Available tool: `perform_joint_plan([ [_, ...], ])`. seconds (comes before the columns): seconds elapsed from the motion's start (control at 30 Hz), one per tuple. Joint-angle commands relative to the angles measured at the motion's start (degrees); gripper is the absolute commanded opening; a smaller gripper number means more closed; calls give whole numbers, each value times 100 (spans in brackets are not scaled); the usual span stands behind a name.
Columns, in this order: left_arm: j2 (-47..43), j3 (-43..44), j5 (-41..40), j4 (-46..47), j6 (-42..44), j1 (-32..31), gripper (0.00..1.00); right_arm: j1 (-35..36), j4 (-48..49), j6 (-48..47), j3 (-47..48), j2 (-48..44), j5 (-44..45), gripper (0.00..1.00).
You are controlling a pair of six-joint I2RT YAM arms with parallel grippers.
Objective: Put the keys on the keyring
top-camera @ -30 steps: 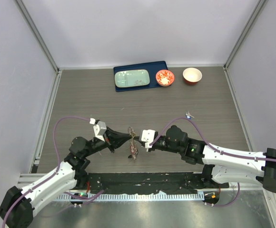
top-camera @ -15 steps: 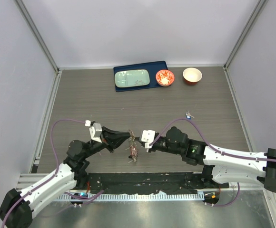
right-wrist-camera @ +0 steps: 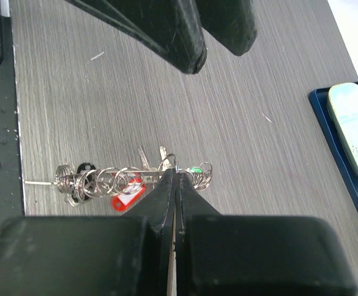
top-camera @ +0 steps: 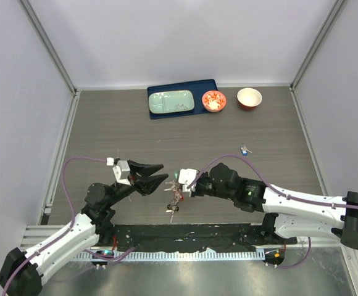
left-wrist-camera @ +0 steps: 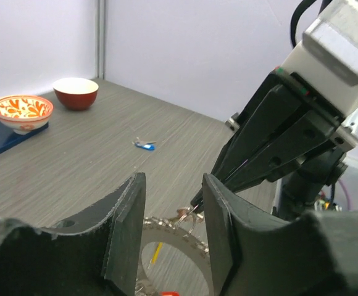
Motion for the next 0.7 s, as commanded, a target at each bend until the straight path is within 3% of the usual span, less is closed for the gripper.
perform_joint_plan([
  [0.0,310,-57,52,177,655,-2,47,16,-108,-239,516,-14,315,1],
  [0.3,1417,-128,1106,671,2500,33,52,16,-891,-423,982,232,280,1],
  [0.43,1805,320,1826,329,2835,130,47,16,-1023,-450,1071,302,262,1],
  [0.67,2350,637,2090,468,2958,139,41,16,-1049,-441,1106,382,209,1],
])
